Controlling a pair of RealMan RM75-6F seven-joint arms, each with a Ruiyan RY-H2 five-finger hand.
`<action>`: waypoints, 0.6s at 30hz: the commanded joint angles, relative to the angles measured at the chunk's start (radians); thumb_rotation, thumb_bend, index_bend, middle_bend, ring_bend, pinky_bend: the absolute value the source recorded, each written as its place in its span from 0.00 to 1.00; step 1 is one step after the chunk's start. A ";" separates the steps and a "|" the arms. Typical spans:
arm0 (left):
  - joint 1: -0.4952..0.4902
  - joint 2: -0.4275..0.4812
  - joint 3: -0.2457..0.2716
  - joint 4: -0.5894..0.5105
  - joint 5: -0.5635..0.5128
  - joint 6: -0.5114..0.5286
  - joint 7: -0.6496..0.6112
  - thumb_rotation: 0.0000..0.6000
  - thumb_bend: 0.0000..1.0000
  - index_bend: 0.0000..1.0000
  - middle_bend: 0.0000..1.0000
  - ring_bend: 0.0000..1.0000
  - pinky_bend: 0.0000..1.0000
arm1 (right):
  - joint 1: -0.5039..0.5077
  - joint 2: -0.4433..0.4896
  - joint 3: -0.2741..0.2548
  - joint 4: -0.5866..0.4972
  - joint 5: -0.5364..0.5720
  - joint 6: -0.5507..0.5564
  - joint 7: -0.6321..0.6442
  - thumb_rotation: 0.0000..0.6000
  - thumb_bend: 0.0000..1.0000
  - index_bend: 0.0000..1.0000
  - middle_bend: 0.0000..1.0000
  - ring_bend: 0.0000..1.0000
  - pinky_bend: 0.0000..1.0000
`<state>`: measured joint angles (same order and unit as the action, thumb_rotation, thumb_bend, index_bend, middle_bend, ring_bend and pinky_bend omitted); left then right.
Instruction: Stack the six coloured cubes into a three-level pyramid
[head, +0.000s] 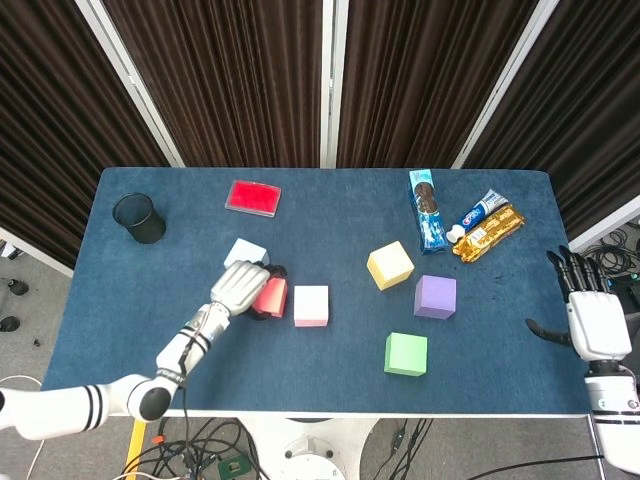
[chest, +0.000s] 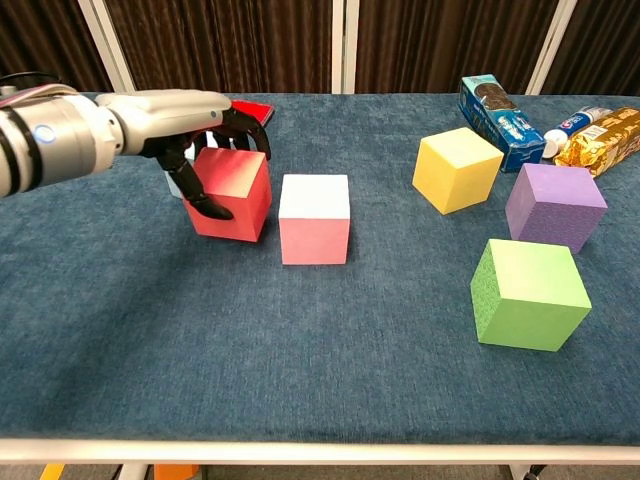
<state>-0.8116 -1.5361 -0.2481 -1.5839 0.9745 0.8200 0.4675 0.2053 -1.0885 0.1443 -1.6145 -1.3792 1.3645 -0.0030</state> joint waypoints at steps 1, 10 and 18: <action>-0.017 -0.019 0.000 0.019 -0.033 -0.005 -0.012 1.00 0.30 0.26 0.63 0.34 0.45 | -0.002 0.001 0.000 0.004 0.002 0.000 0.005 1.00 0.06 0.00 0.00 0.00 0.00; -0.050 -0.009 0.022 -0.029 -0.189 0.015 0.012 1.00 0.29 0.24 0.63 0.34 0.44 | 0.000 -0.002 -0.003 0.010 -0.005 -0.001 0.008 1.00 0.06 0.00 0.00 0.00 0.00; -0.064 0.006 0.037 -0.101 -0.278 0.093 0.046 1.00 0.29 0.24 0.63 0.34 0.44 | 0.003 -0.005 -0.002 0.017 -0.008 -0.004 0.017 1.00 0.06 0.00 0.00 0.00 0.00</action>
<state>-0.8708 -1.5281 -0.2148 -1.6751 0.7084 0.8961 0.5047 0.2079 -1.0936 0.1425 -1.5974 -1.3873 1.3605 0.0135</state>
